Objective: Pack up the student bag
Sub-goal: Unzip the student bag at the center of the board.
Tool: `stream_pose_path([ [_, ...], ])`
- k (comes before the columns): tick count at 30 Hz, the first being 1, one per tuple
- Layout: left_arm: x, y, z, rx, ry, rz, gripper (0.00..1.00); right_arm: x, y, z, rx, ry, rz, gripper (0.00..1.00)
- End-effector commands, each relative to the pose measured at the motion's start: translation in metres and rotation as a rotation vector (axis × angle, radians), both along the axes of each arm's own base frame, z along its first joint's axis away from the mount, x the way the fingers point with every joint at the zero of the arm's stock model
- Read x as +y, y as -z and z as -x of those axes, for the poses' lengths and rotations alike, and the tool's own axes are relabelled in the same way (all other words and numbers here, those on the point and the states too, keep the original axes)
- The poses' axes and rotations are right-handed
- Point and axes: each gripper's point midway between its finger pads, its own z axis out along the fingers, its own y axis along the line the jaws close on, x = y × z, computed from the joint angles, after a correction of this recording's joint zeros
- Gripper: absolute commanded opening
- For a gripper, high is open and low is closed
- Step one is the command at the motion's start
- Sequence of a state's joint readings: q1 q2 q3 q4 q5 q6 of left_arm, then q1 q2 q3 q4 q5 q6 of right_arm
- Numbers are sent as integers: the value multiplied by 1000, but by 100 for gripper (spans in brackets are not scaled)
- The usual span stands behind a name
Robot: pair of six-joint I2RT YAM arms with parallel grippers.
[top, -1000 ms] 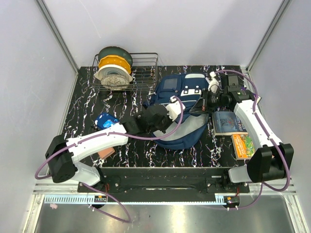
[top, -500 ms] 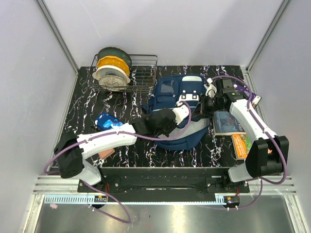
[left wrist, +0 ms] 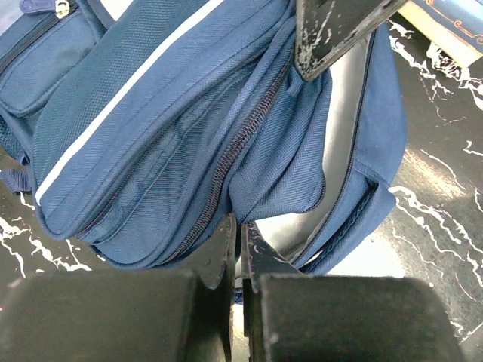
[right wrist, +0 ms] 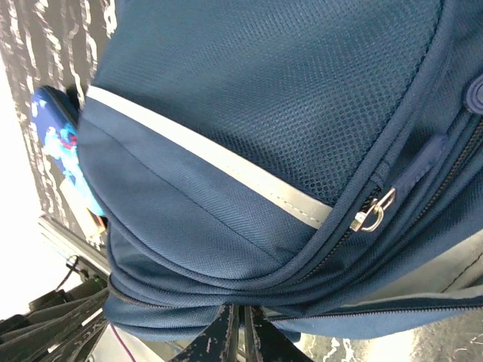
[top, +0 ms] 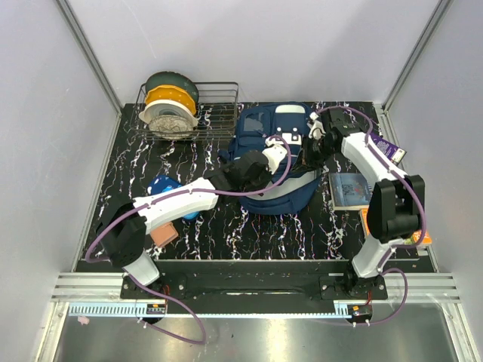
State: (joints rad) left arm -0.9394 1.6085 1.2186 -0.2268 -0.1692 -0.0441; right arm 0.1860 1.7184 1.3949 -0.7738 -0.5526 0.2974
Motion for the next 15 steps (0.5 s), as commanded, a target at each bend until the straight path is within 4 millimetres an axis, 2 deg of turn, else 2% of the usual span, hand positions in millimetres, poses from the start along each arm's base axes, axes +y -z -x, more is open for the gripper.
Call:
stream_pose_path([
  [1, -52, -77, 30, -30, 170, 243, 0, -8, 23, -89, -268, 8, 231, 9],
  [2, -52, -76, 31, -23, 169, 244, 0, 0, 26, -85, -254, -18, 240, 9],
  [7, -48, -67, 33, -6, 145, 238, 0, 20, 29, -96, -264, -42, 242, 9],
  [15, -38, -67, 28, -26, 97, 216, 0, 58, 35, -99, -266, -118, 194, 9],
])
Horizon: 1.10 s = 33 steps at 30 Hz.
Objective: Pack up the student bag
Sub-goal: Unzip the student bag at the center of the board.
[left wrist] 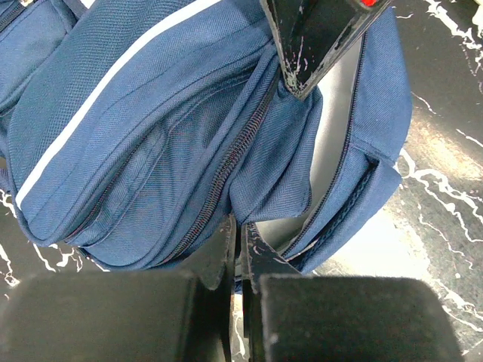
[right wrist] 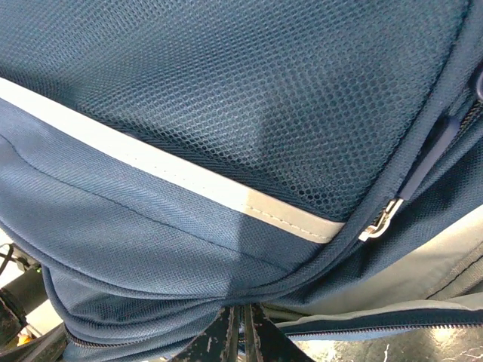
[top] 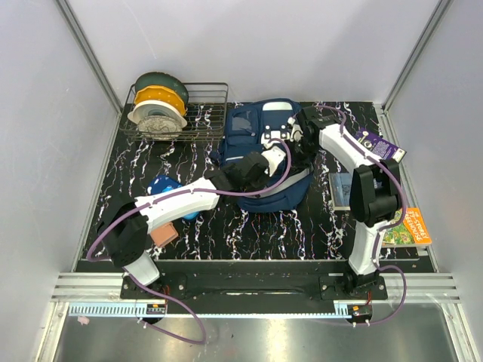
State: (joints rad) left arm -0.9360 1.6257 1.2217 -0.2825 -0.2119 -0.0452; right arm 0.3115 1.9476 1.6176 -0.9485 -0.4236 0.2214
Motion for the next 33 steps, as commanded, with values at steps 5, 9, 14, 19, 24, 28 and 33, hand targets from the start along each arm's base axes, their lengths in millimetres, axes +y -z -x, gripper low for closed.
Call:
stream_pose_path([
  [5, -43, -79, 28, -51, 103, 269, 0, 42, 4, -92, -358, -41, -11, 9],
  [9, -33, -80, 27, -66, 76, 260, 0, 37, 4, -85, -364, -44, 2, 14],
  [14, -24, -71, 22, -72, 38, 217, 39, 15, -14, -84, -438, 36, 78, 64],
  [19, -19, -72, 21, -79, 30, 211, 77, -27, -66, -86, -574, 220, 122, 80],
  [24, -23, -88, 27, -99, 78, 268, 92, -103, -99, -64, -664, 490, 105, 97],
  [28, -30, -101, 28, -119, 112, 299, 95, -131, -109, -40, -684, 589, 76, 100],
  [33, -61, -112, 25, -125, 217, 325, 99, -188, -94, -1, -599, 1007, 109, 100],
])
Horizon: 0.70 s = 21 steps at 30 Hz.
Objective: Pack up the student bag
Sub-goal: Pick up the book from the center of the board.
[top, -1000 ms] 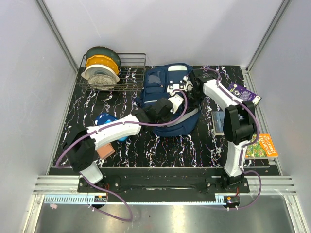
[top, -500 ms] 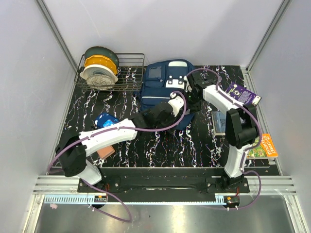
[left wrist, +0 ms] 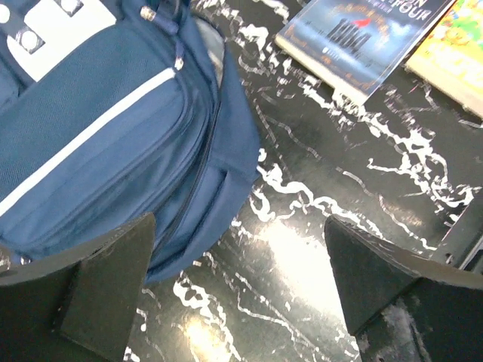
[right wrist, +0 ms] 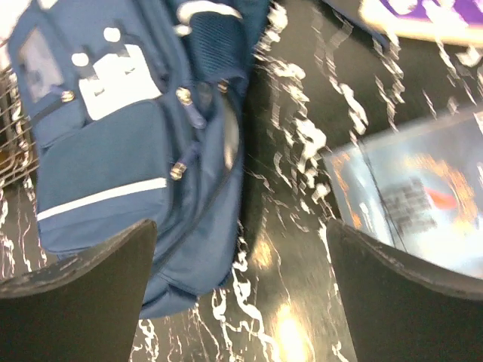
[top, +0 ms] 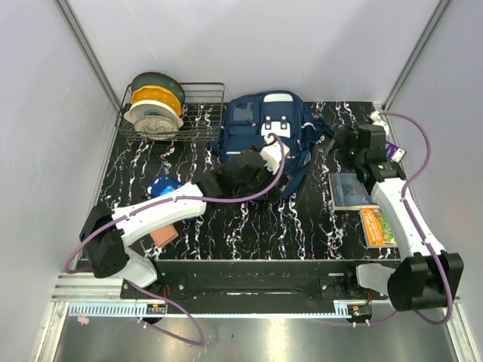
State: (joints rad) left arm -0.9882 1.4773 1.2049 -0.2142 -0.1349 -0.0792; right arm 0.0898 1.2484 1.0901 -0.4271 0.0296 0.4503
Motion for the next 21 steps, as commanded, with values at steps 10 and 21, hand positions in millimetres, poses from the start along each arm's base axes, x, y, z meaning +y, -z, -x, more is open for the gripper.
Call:
stream_pose_path([
  [10, -112, -88, -21, -18, 387, 291, 99, -146, 52, 140, 124, 991, -86, 100],
  [21, -176, -46, -6, 109, 692, 291, 99, -169, 119, 195, 331, 1189, -204, 100],
])
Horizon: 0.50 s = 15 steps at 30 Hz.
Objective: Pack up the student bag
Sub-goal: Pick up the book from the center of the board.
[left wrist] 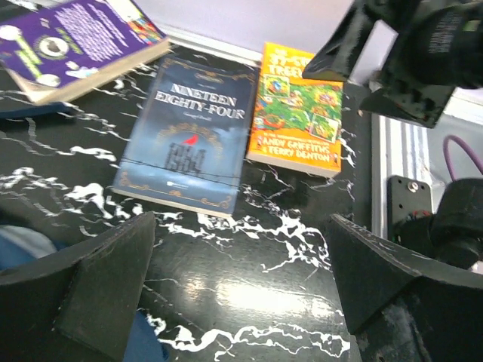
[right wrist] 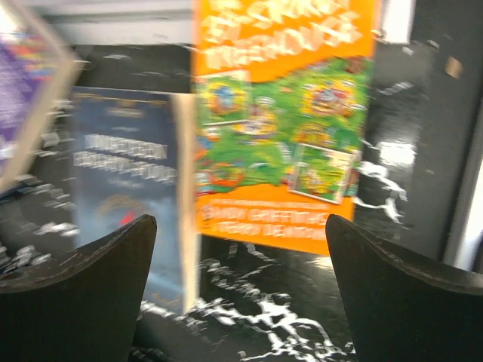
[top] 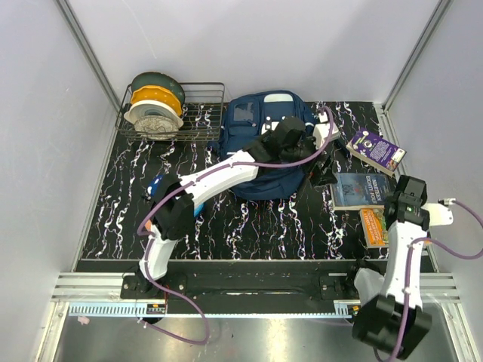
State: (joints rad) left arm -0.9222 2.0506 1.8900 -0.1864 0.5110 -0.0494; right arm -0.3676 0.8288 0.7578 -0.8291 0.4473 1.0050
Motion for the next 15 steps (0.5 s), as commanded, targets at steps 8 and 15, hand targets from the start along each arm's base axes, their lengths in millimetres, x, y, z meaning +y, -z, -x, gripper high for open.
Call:
stream_pose_path([
  [8, -18, 21, 29, 46, 194, 17, 99, -10, 71, 43, 145, 171, -115, 100],
  [15, -19, 25, 28, 54, 179, 8, 99, -7, 86, 24, 111, 142, -168, 98],
])
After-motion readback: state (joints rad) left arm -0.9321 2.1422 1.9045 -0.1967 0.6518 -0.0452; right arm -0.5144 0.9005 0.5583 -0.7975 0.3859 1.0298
